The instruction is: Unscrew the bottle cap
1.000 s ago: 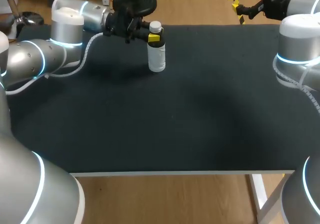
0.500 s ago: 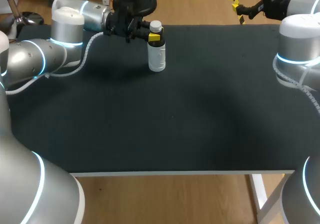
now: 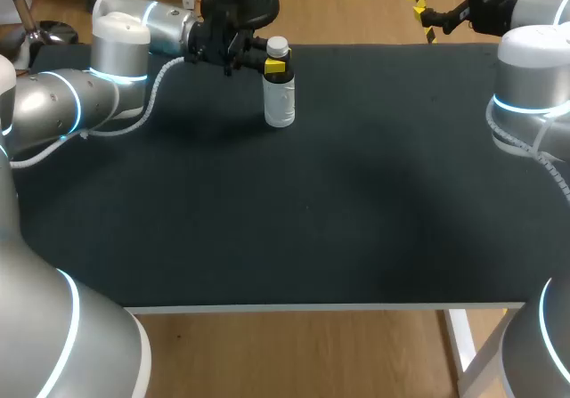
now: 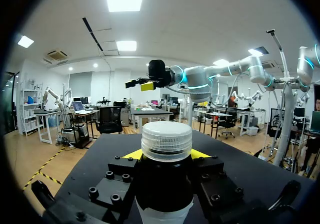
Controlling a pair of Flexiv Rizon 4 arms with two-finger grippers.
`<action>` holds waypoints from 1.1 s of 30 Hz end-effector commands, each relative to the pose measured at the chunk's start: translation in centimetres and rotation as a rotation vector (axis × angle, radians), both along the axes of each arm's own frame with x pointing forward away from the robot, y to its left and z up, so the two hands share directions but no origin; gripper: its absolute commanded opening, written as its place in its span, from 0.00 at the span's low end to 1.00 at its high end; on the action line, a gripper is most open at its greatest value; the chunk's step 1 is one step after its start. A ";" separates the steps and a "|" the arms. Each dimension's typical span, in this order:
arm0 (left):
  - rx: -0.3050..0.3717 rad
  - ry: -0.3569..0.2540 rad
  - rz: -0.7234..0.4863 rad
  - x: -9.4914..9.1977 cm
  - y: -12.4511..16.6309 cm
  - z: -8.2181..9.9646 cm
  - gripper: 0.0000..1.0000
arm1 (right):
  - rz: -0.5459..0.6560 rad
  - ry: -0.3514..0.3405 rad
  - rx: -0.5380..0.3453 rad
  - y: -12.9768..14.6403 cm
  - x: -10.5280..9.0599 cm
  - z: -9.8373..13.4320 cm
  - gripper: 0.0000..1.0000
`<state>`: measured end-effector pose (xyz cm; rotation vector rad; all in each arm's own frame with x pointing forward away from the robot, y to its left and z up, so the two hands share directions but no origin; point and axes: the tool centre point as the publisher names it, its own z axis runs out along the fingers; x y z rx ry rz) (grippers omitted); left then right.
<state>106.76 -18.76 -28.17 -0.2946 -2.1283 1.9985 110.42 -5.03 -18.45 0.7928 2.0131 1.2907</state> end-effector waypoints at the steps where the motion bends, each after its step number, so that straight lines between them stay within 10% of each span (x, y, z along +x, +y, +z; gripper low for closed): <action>1: -0.001 0.000 -0.008 0.4 0.0 -0.1 0.00 | 0.000 0.000 0.000 0.0 0.0 0.0 1.00; 15: -0.001 0.000 -0.008 0.4 0.0 -0.1 0.00 | 0.264 0.025 0.216 6.5 -3.5 0.0 1.00; 33: -0.001 0.000 -0.008 0.4 0.0 -0.1 0.00 | 0.369 0.023 0.190 15.7 -7.4 -1.2 1.00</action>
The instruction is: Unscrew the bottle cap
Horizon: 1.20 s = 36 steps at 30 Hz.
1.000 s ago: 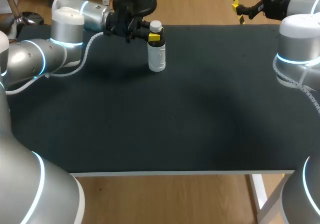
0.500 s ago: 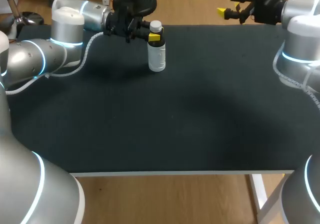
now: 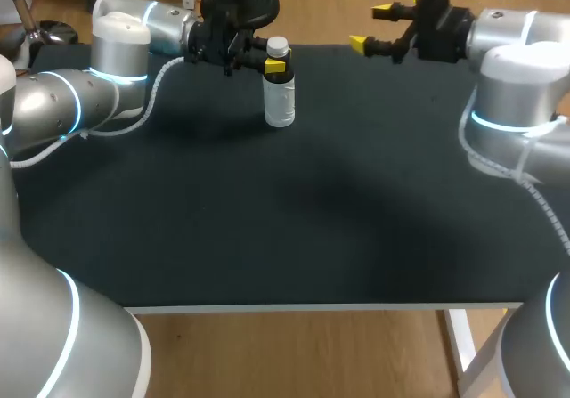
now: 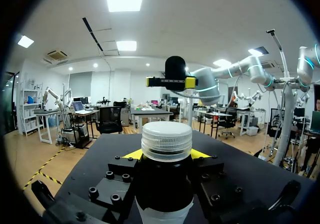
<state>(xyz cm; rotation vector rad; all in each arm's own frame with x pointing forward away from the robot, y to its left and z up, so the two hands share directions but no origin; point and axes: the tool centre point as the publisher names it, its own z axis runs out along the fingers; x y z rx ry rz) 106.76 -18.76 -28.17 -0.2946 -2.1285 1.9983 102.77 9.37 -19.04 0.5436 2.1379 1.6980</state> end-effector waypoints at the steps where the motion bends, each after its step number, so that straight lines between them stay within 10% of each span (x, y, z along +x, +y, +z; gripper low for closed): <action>1: -0.001 0.001 -0.008 0.4 0.0 -0.1 0.00 | 0.023 0.005 0.000 1.6 0.2 -0.7 1.00; 22: -0.001 0.001 -0.008 0.4 0.0 -0.1 0.00 | 0.041 0.012 -0.016 1.8 0.1 -0.8 1.00; 36: -0.001 0.001 -0.008 0.4 0.0 -0.1 0.00 | 0.038 -0.028 0.025 8.3 -2.3 -2.0 1.00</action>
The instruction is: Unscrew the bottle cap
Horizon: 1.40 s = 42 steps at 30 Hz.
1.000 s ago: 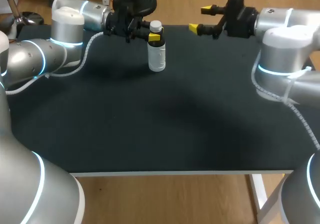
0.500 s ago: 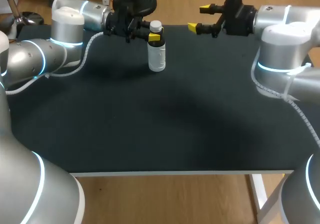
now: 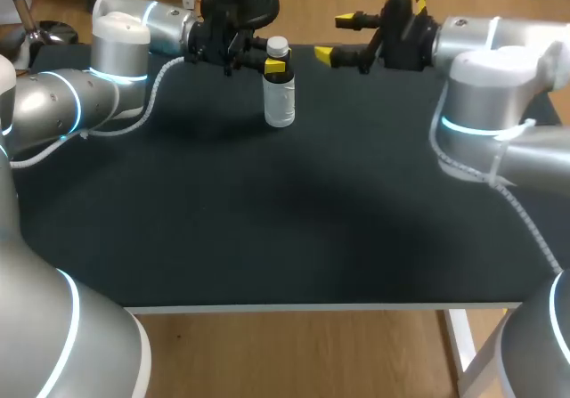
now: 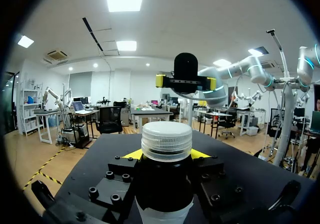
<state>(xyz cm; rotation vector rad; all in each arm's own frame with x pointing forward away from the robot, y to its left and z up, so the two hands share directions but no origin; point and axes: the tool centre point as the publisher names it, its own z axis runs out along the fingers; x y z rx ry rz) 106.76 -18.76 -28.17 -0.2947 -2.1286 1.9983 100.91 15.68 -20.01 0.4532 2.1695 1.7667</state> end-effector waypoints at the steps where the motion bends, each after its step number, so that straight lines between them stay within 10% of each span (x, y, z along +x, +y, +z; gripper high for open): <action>1: -0.001 0.001 -0.008 0.4 0.0 -0.1 0.00 | -0.056 -0.017 0.007 2.4 -0.5 -1.2 1.00; 42: -0.001 0.001 -0.008 0.4 0.0 -0.1 0.00 | -0.116 0.050 0.015 8.7 2.0 -4.3 1.00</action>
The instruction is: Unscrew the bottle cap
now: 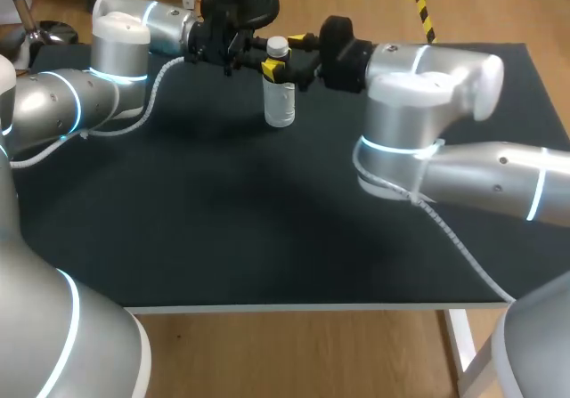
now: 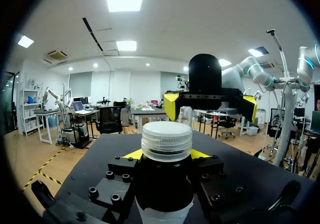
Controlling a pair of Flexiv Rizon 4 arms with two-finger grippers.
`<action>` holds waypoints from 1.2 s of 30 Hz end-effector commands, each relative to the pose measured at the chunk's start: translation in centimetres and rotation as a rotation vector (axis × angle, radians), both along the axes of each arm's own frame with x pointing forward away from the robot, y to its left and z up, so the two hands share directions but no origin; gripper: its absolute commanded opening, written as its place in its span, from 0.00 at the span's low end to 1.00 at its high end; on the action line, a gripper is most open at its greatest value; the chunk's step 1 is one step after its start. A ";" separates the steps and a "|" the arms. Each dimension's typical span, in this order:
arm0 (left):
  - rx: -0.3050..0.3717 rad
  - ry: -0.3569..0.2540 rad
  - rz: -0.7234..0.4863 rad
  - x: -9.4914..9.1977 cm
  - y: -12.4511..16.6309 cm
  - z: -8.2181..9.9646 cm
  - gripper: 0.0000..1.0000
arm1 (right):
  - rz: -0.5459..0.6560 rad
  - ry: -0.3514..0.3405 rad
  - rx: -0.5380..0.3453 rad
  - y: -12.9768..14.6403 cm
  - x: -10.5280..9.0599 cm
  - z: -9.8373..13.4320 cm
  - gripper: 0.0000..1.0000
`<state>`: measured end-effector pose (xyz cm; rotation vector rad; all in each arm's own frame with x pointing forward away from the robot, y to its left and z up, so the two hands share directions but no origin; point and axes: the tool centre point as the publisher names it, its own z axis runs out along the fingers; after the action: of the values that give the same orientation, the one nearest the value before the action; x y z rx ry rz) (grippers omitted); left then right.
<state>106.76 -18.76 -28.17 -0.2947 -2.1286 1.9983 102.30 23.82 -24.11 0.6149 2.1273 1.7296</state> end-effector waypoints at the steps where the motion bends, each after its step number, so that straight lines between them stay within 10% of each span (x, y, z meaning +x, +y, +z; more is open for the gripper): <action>1: -0.001 0.001 -0.008 0.4 0.0 -0.1 0.00 | -0.009 -0.002 0.002 0.6 0.7 -0.2 1.00; 36: -0.001 0.001 -0.008 0.4 0.0 -0.1 0.00 | 0.013 -0.007 -0.018 1.9 1.3 -1.1 1.00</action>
<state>106.75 -18.72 -28.38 -0.2928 -2.1317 1.9956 103.12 25.39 -24.50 0.5860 2.1379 1.7198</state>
